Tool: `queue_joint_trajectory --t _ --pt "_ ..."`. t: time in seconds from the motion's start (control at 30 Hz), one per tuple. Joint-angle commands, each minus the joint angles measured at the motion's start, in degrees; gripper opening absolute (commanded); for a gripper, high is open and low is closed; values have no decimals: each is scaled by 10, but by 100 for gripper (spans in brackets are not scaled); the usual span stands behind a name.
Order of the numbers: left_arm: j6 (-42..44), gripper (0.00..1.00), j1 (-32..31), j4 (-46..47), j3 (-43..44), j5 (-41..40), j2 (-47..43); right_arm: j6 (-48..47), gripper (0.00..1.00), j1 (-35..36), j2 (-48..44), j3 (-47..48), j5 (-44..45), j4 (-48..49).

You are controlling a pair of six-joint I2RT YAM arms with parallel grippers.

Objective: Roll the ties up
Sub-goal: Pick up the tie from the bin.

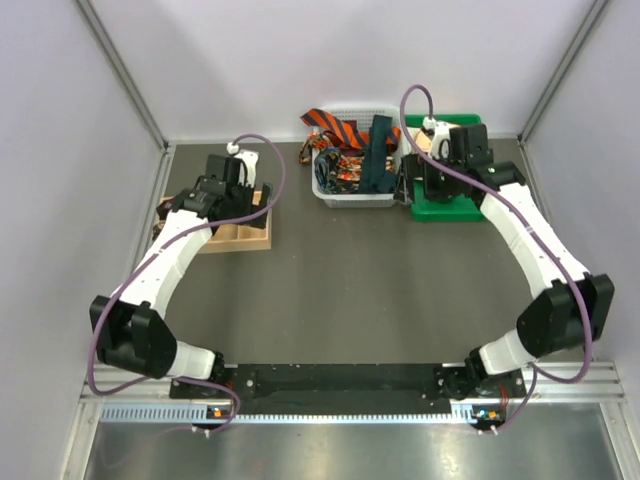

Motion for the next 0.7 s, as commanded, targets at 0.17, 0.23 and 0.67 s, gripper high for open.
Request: queue_joint_trajectory --t 0.17,0.23,0.67 --pt "-28 99 2 93 -16 -90 -49 15 97 25 170 255 63 4" --pt "-37 99 2 100 -19 -87 -50 11 97 38 197 297 75 0" --pt "-51 99 2 128 -37 -140 -43 16 92 72 371 429 206 13"
